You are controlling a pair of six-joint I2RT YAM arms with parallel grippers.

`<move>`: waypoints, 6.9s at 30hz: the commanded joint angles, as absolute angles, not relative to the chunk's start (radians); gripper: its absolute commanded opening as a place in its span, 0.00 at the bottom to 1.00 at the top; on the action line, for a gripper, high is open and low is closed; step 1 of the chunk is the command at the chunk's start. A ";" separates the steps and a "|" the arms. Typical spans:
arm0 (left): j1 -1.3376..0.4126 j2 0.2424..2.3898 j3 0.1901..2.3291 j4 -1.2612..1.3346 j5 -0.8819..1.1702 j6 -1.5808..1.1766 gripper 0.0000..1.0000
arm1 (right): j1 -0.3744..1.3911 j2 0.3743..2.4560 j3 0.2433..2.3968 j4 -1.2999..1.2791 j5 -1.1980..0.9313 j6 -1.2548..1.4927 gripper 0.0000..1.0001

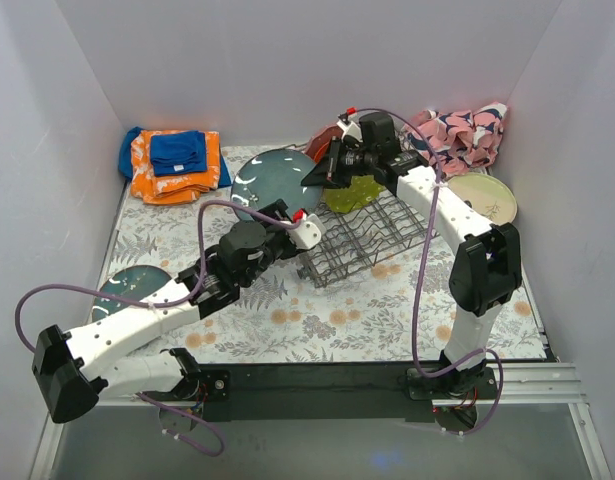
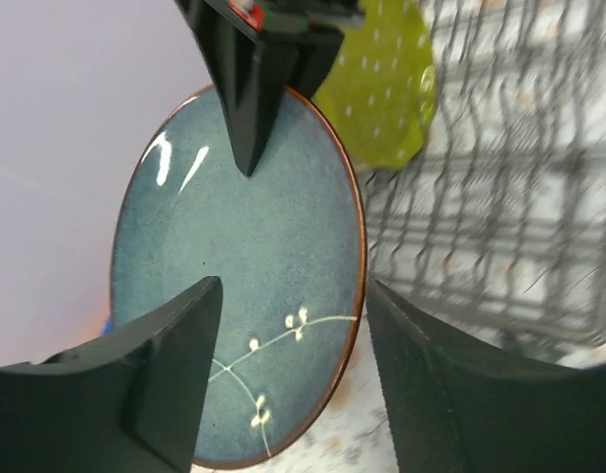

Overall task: Load the plates into the dish rack
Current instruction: Pass the plate from the left arm to the right, then pass the plate from the right arm to the left, then insert the plate into the dish rack

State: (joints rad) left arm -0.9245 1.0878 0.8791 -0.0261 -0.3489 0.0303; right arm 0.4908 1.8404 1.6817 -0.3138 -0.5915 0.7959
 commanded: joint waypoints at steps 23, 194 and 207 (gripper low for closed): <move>-0.407 0.969 0.971 -0.082 0.569 -1.308 0.82 | 0.160 1.370 1.157 0.304 -1.213 0.515 0.01; -0.726 1.881 1.577 0.245 -0.046 -0.549 0.47 | -0.262 1.302 0.989 -0.075 -1.035 -0.094 0.98; -0.727 1.753 1.533 0.226 -0.038 -0.643 0.63 | -0.264 1.298 0.989 -0.075 -1.038 -0.098 0.98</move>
